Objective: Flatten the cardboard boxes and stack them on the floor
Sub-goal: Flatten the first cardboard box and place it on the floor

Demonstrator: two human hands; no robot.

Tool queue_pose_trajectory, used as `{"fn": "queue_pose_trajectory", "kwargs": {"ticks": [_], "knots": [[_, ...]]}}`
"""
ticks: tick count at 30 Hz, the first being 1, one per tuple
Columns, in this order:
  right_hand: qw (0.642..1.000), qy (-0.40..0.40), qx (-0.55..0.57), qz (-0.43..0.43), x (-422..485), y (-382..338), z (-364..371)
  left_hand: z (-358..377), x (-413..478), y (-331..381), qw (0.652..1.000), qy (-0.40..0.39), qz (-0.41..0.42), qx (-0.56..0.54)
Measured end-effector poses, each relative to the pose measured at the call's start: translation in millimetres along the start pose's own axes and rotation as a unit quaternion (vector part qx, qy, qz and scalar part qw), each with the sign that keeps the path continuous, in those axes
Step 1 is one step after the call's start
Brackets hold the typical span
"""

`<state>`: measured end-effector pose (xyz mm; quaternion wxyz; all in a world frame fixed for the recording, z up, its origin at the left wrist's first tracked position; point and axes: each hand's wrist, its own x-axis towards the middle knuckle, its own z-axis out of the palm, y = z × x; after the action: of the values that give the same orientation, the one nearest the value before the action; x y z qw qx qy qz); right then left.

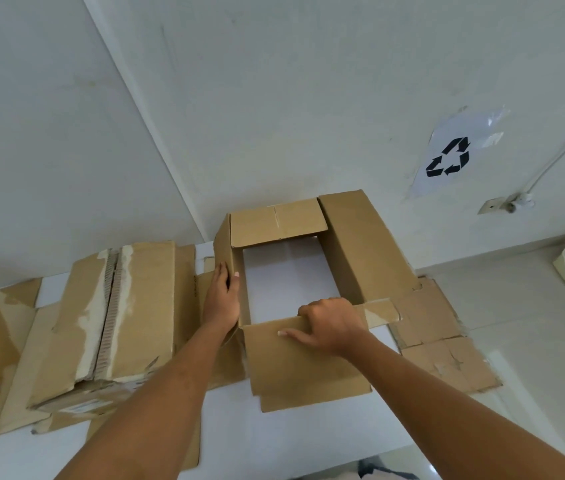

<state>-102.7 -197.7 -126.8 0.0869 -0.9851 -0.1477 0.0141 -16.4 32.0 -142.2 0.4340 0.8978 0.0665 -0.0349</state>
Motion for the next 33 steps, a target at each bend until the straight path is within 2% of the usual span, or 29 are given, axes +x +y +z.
{"fn": "queue_pose_trajectory", "kwargs": {"ticks": [1,3,5,6,8,10,13,16,21,24,28,33], "knots": [[0.999,0.014,0.025,0.022,1,6,-4,0,-1,0,1.0,0.002,0.002,0.004],[0.992,0.112,0.047,0.046,4,28,-11,-1,-1,1,1.0,0.007,0.008,0.017],[0.976,0.209,0.014,0.055,9,52,-18,-2,2,2,0.999,0.016,0.013,0.04],[0.972,0.224,-0.006,0.076,12,63,-23,-2,5,2,0.998,0.021,0.015,0.049],[0.97,0.188,-0.014,0.151,20,78,-28,-3,8,4,0.998,0.025,0.006,0.054],[0.968,0.111,0.031,0.222,25,86,-26,-4,11,10,0.998,0.027,-0.02,0.048],[0.955,0.05,0.11,0.27,32,87,-21,-5,19,28,0.993,0.034,-0.038,0.103],[0.951,0.01,0.119,0.285,43,83,-18,-1,31,41,0.972,0.039,0.014,0.229],[0.942,0.003,0.144,0.302,50,84,-3,20,52,56,0.932,0.002,0.173,0.318],[0.949,0.007,0.108,0.296,50,83,3,27,69,62,0.907,-0.024,0.211,0.365],[0.956,-0.005,0.072,0.285,52,82,9,30,90,66,0.905,-0.075,0.214,0.36],[0.957,-0.008,0.075,0.281,52,85,11,13,107,79,0.913,-0.038,0.268,0.306]]}}
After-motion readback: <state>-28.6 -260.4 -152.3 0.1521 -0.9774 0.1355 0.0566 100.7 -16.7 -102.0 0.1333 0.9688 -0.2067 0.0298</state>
